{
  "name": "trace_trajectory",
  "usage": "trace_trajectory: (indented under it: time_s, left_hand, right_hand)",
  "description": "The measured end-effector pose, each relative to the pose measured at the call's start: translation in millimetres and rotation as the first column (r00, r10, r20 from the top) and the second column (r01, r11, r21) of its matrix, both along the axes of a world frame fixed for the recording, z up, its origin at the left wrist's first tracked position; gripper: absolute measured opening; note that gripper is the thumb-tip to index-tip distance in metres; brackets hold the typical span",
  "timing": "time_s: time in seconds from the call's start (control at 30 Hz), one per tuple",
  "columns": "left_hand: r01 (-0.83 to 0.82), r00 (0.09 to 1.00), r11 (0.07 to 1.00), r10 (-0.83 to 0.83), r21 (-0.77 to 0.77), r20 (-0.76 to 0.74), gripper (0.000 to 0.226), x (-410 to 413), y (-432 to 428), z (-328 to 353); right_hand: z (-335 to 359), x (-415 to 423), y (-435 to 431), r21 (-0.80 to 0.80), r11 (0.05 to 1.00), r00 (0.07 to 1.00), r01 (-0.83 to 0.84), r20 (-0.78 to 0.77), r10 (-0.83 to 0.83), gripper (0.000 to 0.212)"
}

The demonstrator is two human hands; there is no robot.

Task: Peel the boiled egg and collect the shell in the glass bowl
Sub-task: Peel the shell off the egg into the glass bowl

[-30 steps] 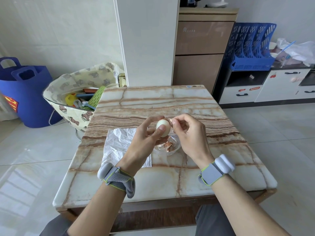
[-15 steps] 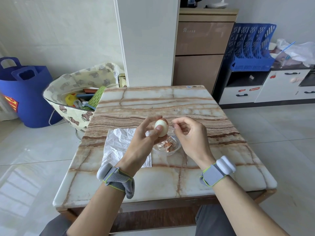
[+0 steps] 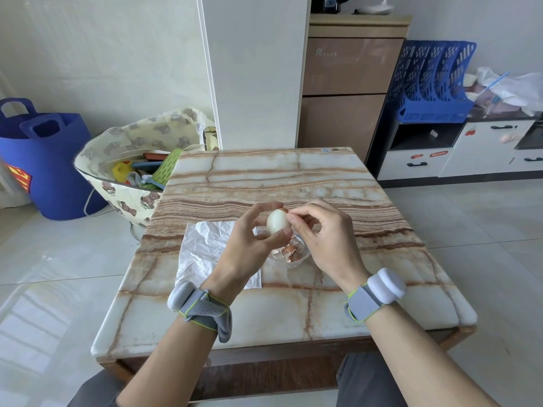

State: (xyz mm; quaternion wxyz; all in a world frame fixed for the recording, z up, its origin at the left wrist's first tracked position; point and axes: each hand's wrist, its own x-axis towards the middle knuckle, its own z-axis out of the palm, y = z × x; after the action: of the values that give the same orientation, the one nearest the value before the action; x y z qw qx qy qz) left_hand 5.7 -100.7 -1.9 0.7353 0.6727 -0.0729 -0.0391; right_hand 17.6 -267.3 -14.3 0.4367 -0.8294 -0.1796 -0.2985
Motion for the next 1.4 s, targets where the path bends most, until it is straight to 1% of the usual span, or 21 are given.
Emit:
trace_trajectory:
  time_s: [0.13,0.23,0.37,0.53,0.67,0.73,0.9,1.07,1.23,1.33,1.4]
  left_hand:
    - [-0.021,1.000,1.000,0.021,-0.012,-0.004,0.043,-0.9,1.1,0.8]
    - [-0.015,1.000,1.000,0.015,-0.008,-0.004,0.043,-0.5,0.9,1.1]
    - [0.000,1.000,0.999,0.000,-0.043,-0.013,0.042,0.8,-0.5,-0.5]
    - [0.014,1.000,0.996,-0.016,-0.084,-0.026,0.039,3.2,-0.8,-2.1]
    - [0.022,0.999,0.996,-0.025,-0.089,-0.031,0.040,3.4,-0.3,-3.6]
    - [0.023,0.999,0.997,-0.025,-0.076,-0.029,0.041,3.1,0.0,-3.5]
    - [0.019,0.999,0.998,-0.020,-0.058,-0.029,0.040,2.6,0.9,-2.6]
    - [0.012,0.999,0.998,-0.014,-0.060,-0.036,0.040,2.3,0.5,-1.0]
    - [0.012,0.999,0.998,-0.015,-0.063,-0.040,0.043,1.9,1.6,-0.3]
    - [0.037,0.999,0.997,-0.039,-0.063,-0.031,0.046,1.6,2.9,-0.3]
    - [0.032,0.999,0.999,-0.032,-0.030,-0.020,0.051,1.8,3.5,-0.7]
  right_hand:
    - [-1.7,-1.0,0.8,-0.130,0.991,0.995,0.034,0.098,-0.021,0.009]
    - [-1.9,-0.1,-0.6,-0.161,0.985,0.990,0.063,0.134,-0.042,0.010]
    - [-1.0,1.1,0.9,-0.079,0.995,0.995,0.066,0.085,-0.059,0.010]
    - [0.2,2.6,-0.6,0.143,0.989,0.993,0.022,-0.117,-0.005,0.009]
    - [2.7,4.8,-3.1,0.265,0.964,0.983,0.022,-0.183,0.028,0.011]
    - [2.6,5.3,-4.7,0.273,0.961,0.980,0.031,-0.195,0.024,0.010]
    - [-2.0,5.1,-6.1,0.232,0.971,0.978,0.061,-0.207,-0.012,0.007]
    - [-3.5,7.0,-5.1,0.205,0.979,0.974,0.003,-0.224,0.044,0.014]
    - [-2.4,7.0,-4.4,0.230,0.971,0.977,-0.064,-0.184,0.108,0.004]
    - [-1.3,6.4,-4.5,0.239,0.969,0.979,-0.068,-0.173,0.111,0.005]
    - [-0.2,5.3,-4.6,0.214,0.975,0.983,-0.066,-0.152,0.100,0.007]
